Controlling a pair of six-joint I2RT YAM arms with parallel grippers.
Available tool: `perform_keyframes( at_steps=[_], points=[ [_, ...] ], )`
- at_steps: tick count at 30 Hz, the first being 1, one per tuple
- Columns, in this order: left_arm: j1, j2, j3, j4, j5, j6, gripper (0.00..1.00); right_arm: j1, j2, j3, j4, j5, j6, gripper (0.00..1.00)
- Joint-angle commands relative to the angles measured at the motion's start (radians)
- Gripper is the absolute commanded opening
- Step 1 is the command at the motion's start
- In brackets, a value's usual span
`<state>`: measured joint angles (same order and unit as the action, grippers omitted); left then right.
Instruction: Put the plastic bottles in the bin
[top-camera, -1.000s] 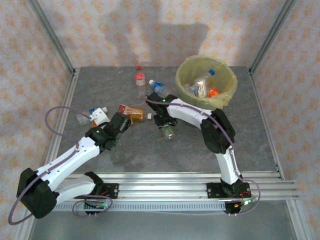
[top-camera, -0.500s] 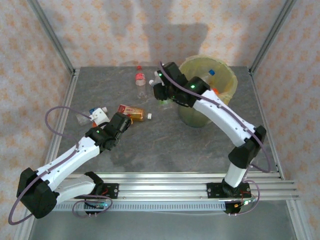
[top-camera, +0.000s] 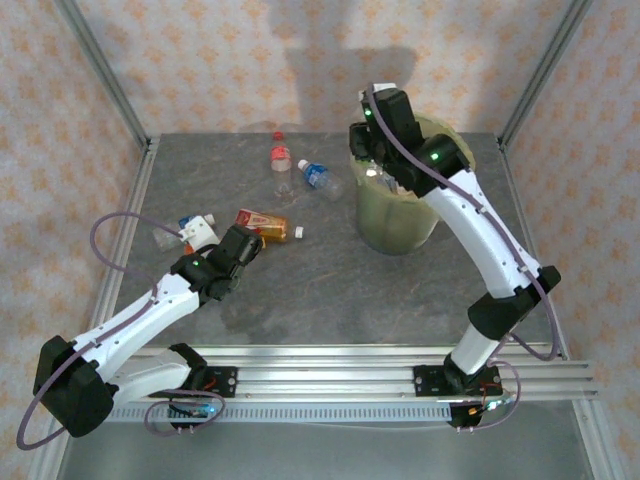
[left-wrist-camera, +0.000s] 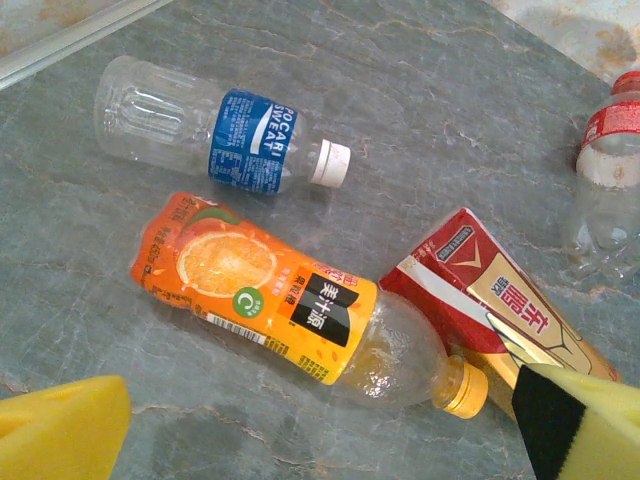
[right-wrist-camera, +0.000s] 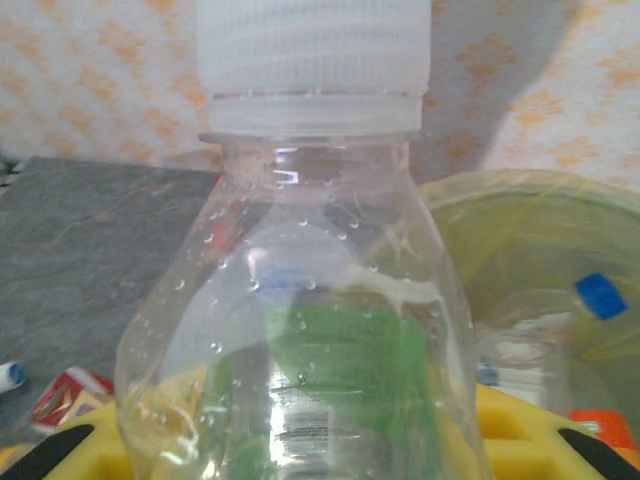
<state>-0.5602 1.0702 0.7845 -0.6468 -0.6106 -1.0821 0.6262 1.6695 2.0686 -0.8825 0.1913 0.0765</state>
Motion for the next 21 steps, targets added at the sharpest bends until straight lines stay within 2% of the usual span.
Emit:
perform_keyframes(
  at_steps=[1,10,21],
  points=[
    [0.011,0.002,0.019,-0.026,-0.051,0.013,1.0,-0.039,-0.01,0.029,0.006,0.055,-0.016,0.21],
    [0.011,0.014,0.029,-0.018,-0.03,0.038,1.0,-0.146,0.058,0.001,-0.024,0.032,0.019,0.2],
    [0.011,0.038,0.045,-0.021,-0.022,0.048,1.0,-0.206,0.172,0.018,-0.084,-0.114,0.059,0.21]
  ],
)
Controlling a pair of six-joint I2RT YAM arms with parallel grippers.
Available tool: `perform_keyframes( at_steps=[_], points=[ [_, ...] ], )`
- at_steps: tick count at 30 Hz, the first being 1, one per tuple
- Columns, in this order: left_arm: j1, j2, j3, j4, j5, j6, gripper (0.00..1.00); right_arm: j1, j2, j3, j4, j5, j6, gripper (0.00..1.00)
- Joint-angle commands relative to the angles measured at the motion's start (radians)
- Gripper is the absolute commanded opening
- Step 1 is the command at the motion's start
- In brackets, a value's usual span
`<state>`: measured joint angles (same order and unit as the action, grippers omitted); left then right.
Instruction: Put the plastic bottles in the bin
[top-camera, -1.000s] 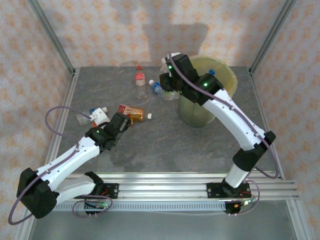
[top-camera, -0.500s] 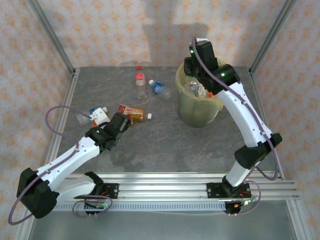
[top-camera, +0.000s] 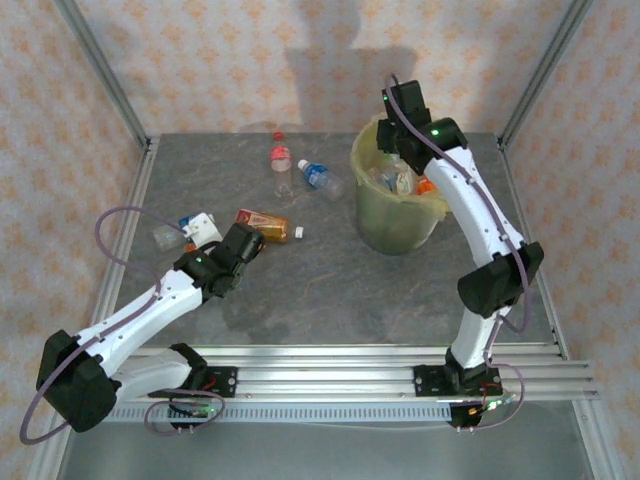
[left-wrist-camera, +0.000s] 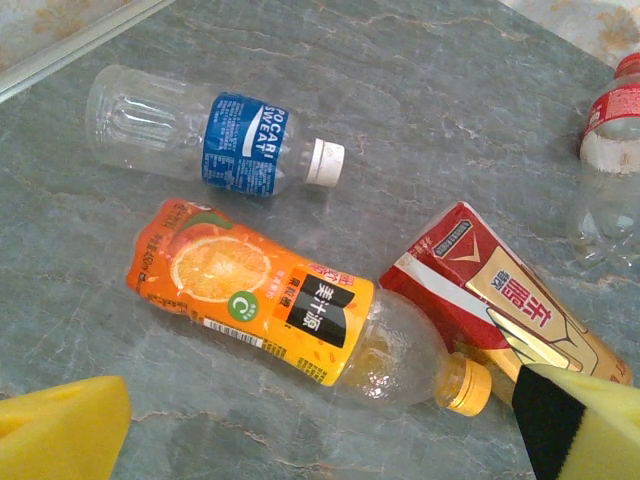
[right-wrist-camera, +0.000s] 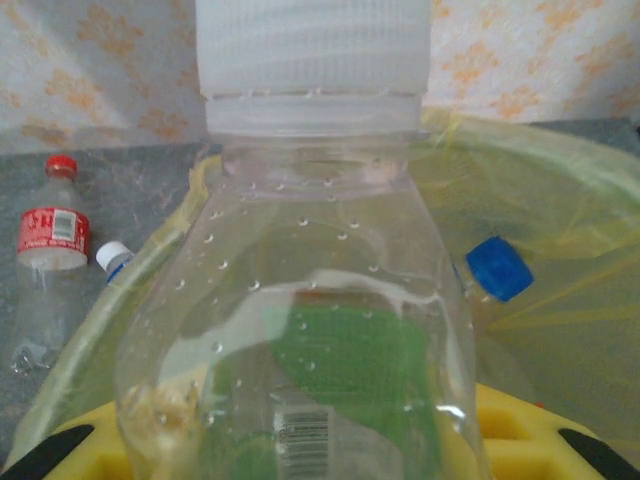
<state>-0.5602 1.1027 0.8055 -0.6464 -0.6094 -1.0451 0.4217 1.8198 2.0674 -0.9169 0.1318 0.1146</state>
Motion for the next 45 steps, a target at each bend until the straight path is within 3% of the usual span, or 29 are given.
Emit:
perform_keyframes(
  at_steps=[1,19,22,26,30,35,40,42,45],
  points=[
    [0.012,0.006,0.026,-0.021,-0.022,0.013,1.0,-0.001,0.03,0.022,-0.059,-0.066,0.025,0.21],
    [0.013,0.03,0.048,-0.015,-0.007,0.037,1.0,-0.001,0.015,-0.187,-0.008,-0.298,0.129,0.29],
    [0.02,0.047,0.061,-0.012,0.013,0.055,1.0,-0.001,0.019,-0.187,-0.008,-0.31,0.135,0.38],
    [0.045,0.071,0.086,-0.016,0.053,0.089,1.0,-0.001,0.021,-0.165,-0.049,-0.208,0.134,0.61],
    [0.082,0.075,0.102,-0.025,0.085,0.114,1.0,-0.001,0.003,-0.126,-0.084,-0.133,0.12,0.73],
    [0.131,0.053,0.092,-0.026,0.11,0.122,1.0,0.0,-0.053,-0.113,-0.09,-0.085,0.102,0.85],
    [0.191,0.035,0.08,-0.028,0.15,0.135,1.0,-0.001,-0.109,-0.127,-0.077,-0.083,0.098,0.91],
    [0.219,0.026,0.071,-0.027,0.172,0.134,1.0,-0.001,-0.136,-0.144,-0.064,-0.084,0.098,1.0],
    [0.261,0.004,0.048,-0.02,0.194,0.117,1.0,-0.001,-0.175,-0.171,-0.042,-0.093,0.093,0.99]
  ],
)
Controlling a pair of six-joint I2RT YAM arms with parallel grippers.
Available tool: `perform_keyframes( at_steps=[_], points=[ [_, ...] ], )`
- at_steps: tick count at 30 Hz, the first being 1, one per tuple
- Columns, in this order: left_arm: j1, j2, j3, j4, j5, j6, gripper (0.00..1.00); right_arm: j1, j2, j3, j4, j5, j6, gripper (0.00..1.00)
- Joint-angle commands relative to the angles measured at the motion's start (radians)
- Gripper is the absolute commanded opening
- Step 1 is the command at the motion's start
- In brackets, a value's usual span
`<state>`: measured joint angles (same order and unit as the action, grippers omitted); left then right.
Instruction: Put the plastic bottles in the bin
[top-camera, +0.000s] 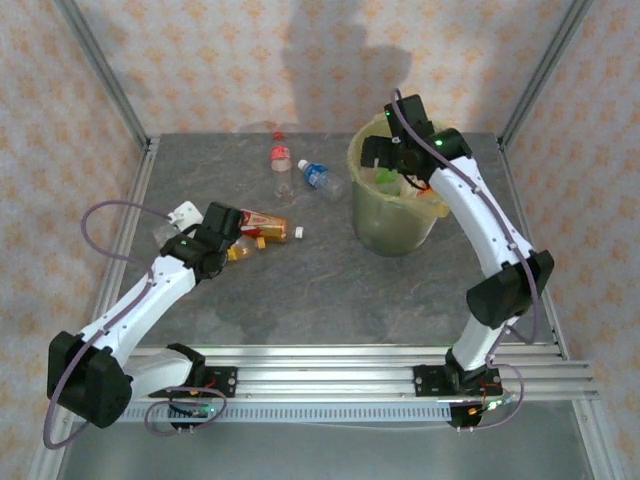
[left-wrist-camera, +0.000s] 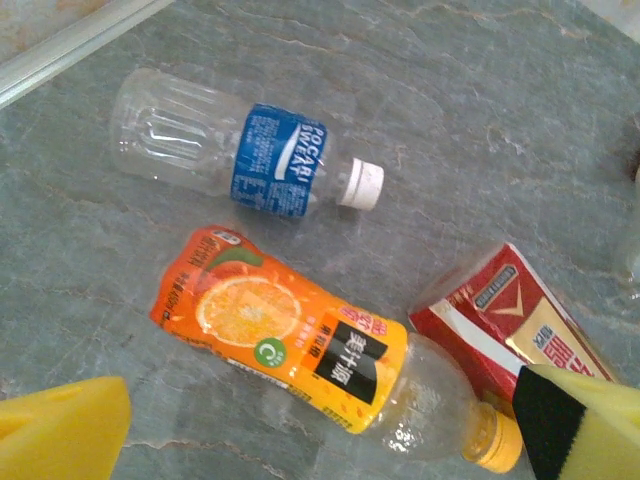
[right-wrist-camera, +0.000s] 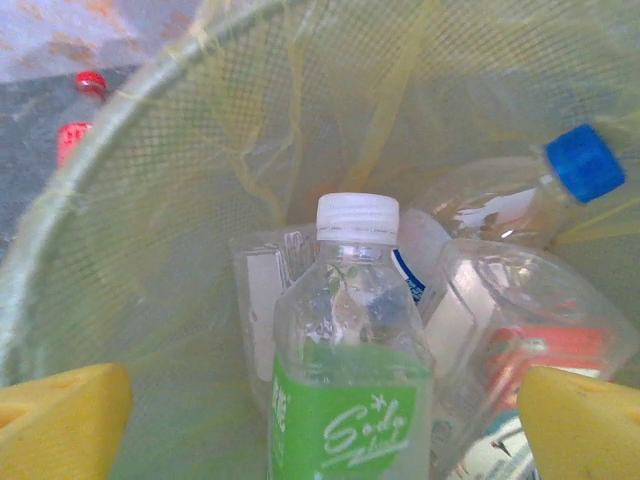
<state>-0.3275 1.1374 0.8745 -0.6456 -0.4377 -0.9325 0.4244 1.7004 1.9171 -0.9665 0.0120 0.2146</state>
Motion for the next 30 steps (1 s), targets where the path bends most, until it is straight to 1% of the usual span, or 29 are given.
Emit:
perform_keyframes(
  at_steps=[1,3,6,10,13,15,18,20,22,24,30],
  points=[
    [0.045,-0.039,-0.034,-0.017,0.033,-0.005,1.0,-0.004,-0.066,-0.029,0.013,0.023,-0.008,0.99],
    [0.081,-0.054,-0.055,0.0,0.071,-0.021,1.0,-0.004,-0.08,-0.035,0.015,0.012,-0.01,0.99],
    [0.162,-0.067,-0.088,0.039,0.151,-0.024,1.0,-0.004,-0.091,-0.037,0.01,-0.005,-0.012,0.99],
    [0.303,-0.057,-0.09,0.073,0.23,0.019,1.0,-0.001,-0.107,-0.045,0.006,-0.011,-0.016,0.99],
    [0.429,-0.029,-0.07,0.092,0.338,0.026,1.0,-0.001,-0.123,-0.059,0.011,-0.011,-0.018,0.99],
    [0.501,-0.003,-0.069,0.124,0.405,0.003,1.0,0.001,-0.136,-0.072,0.021,-0.015,-0.015,0.99],
    [0.587,0.057,-0.056,0.153,0.47,-0.047,1.0,0.002,-0.149,-0.086,0.035,-0.028,-0.011,0.99],
    [0.622,0.1,-0.045,0.178,0.489,-0.082,1.0,0.005,-0.153,-0.089,0.041,-0.035,-0.009,0.99],
    [0.639,0.145,-0.024,0.205,0.493,-0.112,1.0,0.007,-0.155,-0.09,0.046,-0.039,-0.008,0.99],
    [0.643,0.199,0.015,0.216,0.479,-0.137,1.0,0.01,-0.155,-0.093,0.049,-0.043,-0.011,0.99],
    [0.651,0.362,0.125,0.232,0.486,-0.222,1.0,0.013,-0.157,-0.103,0.054,-0.042,-0.014,0.99]
  ],
)
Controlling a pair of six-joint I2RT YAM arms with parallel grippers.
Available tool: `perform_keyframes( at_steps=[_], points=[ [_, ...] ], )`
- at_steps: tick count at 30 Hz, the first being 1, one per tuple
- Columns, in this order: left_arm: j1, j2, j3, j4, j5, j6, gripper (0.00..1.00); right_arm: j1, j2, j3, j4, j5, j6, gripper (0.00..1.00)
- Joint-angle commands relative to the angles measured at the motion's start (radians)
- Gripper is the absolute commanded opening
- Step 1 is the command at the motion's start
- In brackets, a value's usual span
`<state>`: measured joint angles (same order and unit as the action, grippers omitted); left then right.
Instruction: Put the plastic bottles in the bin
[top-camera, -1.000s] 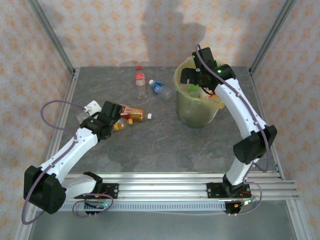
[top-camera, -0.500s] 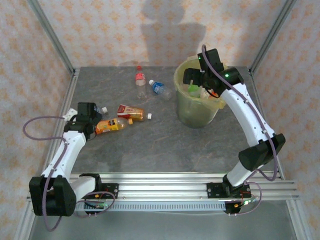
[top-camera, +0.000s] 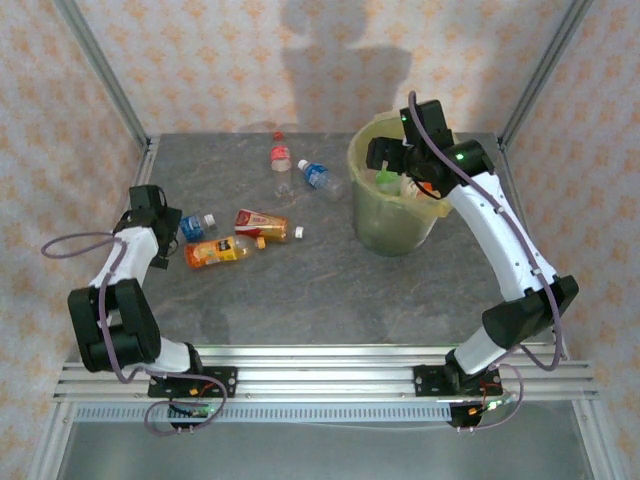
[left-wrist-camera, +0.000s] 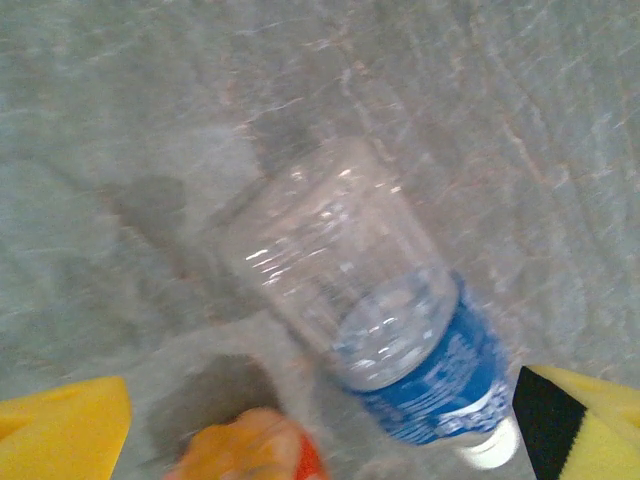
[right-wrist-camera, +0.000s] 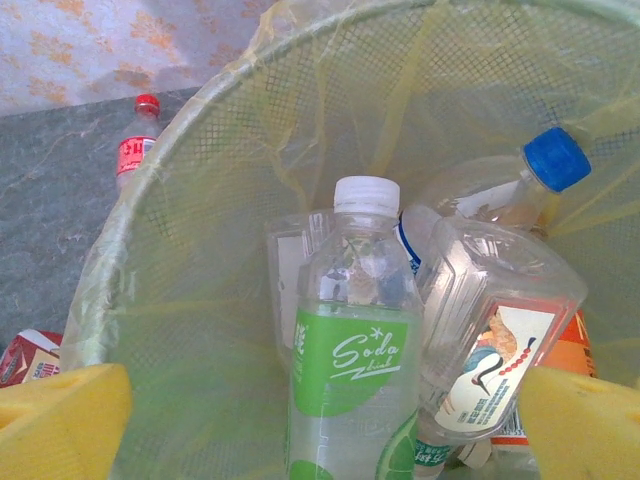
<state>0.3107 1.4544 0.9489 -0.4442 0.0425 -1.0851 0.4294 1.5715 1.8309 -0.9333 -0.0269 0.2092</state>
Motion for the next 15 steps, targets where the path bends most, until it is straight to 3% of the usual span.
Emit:
perform_keyframes(
  at_steps=[1,15],
  points=[
    [0.013,0.066,0.064,0.035,0.004,-0.078,1.0,0.008,-0.031,-0.022,0.024,-0.003,-0.008,0.99],
    [0.014,0.299,0.2,0.008,-0.005,-0.145,1.0,0.009,-0.011,-0.019,0.036,-0.005,-0.011,0.99]
  ],
)
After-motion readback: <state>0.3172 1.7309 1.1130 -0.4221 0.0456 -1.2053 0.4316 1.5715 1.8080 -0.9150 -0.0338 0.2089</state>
